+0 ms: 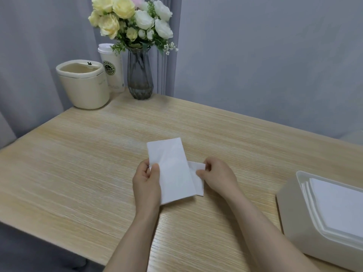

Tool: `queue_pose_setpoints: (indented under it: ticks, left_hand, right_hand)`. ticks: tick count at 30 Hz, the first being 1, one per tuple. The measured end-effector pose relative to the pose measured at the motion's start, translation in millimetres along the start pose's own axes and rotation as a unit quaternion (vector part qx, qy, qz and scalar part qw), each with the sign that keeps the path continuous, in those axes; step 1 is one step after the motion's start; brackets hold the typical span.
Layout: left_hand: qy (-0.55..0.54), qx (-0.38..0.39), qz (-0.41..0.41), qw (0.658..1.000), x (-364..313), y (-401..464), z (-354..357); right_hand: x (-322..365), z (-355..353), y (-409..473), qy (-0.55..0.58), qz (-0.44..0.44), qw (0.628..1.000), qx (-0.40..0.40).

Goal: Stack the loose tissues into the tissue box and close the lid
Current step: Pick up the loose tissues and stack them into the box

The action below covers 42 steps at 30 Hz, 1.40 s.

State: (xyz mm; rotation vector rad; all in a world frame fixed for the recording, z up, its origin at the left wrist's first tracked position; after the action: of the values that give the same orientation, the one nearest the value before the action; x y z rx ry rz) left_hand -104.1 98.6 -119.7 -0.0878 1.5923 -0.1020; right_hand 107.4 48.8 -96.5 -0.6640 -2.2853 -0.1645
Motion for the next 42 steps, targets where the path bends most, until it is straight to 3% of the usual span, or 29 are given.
queue_pose_setpoints:
  ticks: [4,10,16,26,29,35,40,42]
  left_hand:
    - [0.004,0.000,0.001,1.000,0.5,-0.3,0.1]
    - [0.003,0.009,-0.004,1.000,-1.1,-4.0,4.2]
    - [0.026,0.051,-0.012,0.998,-10.4,-8.6,27.5]
    - [0.008,0.040,-0.016,0.999,-12.1,-7.3,47.7]
    - [0.020,0.049,-0.003,0.999,-8.7,-9.3,48.2]
    - [0.018,0.067,-0.016,0.997,-3.1,-12.5,54.4]
    - [0.019,0.122,-0.030,0.992,0.4,-23.0,68.7]
    - [0.019,0.146,-0.031,0.989,0.8,-28.1,74.6]
  right_hand:
    - [-24.9,-25.1,-24.9,0.051,0.053,0.997,-0.033]
    - [-60.4,-46.0,-82.8,0.076,0.108,0.991,0.027]
    - [-78.3,-54.5,-106.1,0.106,0.151,0.983,0.008]
    - [-57.8,-53.5,-91.3,0.067,0.122,0.990,-0.029]
    - [-60.8,-69.6,-94.8,0.119,0.104,0.982,-0.109]
    - [-62.4,-89.5,-116.4,0.314,0.059,0.904,-0.285]
    - [-69.5,-63.9,-115.2,0.525,0.081,0.809,-0.252]
    - [-70.8,-51.0,-112.8,0.557,0.093,0.797,-0.216]
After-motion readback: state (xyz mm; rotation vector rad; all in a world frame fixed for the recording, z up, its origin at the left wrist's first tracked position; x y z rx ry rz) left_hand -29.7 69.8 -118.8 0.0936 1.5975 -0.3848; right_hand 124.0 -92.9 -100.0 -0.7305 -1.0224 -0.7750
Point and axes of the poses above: each hand's wrist, its own y-axis towards the middle knuckle, its own z-axis out of the palm, x = y × z, the point moved 9 cm from there along y, towards the middle knuckle, and after that the axes turned 10 degrees about y, right-handed, at the moved point
